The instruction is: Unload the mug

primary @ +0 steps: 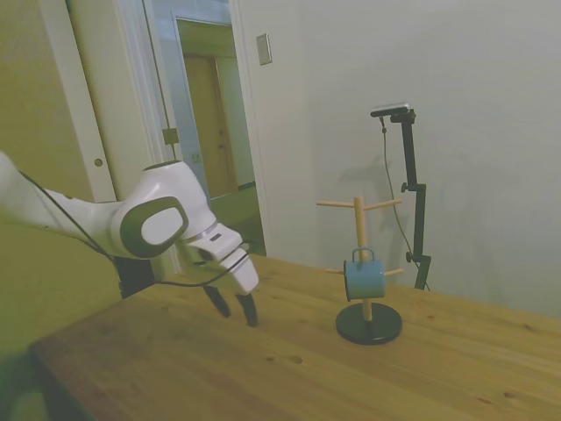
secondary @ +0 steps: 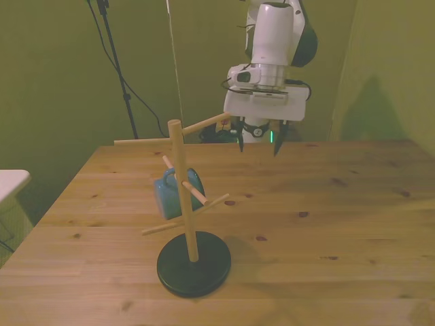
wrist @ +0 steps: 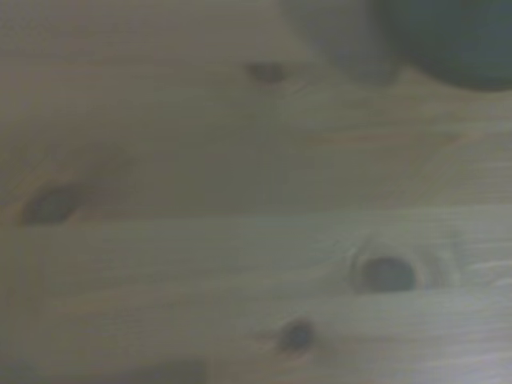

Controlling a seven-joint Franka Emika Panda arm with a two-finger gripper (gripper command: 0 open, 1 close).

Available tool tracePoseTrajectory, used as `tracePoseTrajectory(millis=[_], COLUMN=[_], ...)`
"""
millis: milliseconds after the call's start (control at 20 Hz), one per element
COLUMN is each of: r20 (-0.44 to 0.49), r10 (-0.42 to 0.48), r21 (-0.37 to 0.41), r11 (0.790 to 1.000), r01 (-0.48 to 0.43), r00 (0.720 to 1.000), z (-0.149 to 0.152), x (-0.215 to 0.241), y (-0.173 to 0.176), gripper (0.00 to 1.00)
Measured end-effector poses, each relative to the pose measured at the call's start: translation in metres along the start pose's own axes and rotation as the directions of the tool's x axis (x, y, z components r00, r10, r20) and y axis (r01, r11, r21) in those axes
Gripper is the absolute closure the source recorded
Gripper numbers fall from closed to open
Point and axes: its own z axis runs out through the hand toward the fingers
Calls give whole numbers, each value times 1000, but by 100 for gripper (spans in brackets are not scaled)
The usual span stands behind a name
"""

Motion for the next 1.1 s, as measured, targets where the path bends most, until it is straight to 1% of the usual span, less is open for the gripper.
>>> tracePoseTrajectory(millis=[50,100,150,250,400,500,550,650,800,850,950,1100], r20=[-16,-25,-54,-135,-256,-336,-393,-467,-546,-564,-586,-610], r10=[47,44,43,56,86,121,167,180,196,203,214,236], r21=[-16,-19,-27,-32,-33,-19,-6,7,27,32,37,44], r11=[999,999,999,998,995,991,983,980,976,974,970,963], r01=[-48,-45,-45,-61,-97,-135,-184,-200,-216,-224,-238,-264], r00=[999,999,998,989,963,934,904,866,815,801,781,757], z=[10,8,6,1,-1,0,10,9,15,18,25,37], x=[33,34,36,39,38,42,58,57,53,53,55,61], y=[-10,-12,-14,-20,-32,-37,-41,-46,-56,-58,-61,-58], gripper=[0,0,0,0,0,0,0,0,0,0,0,0])
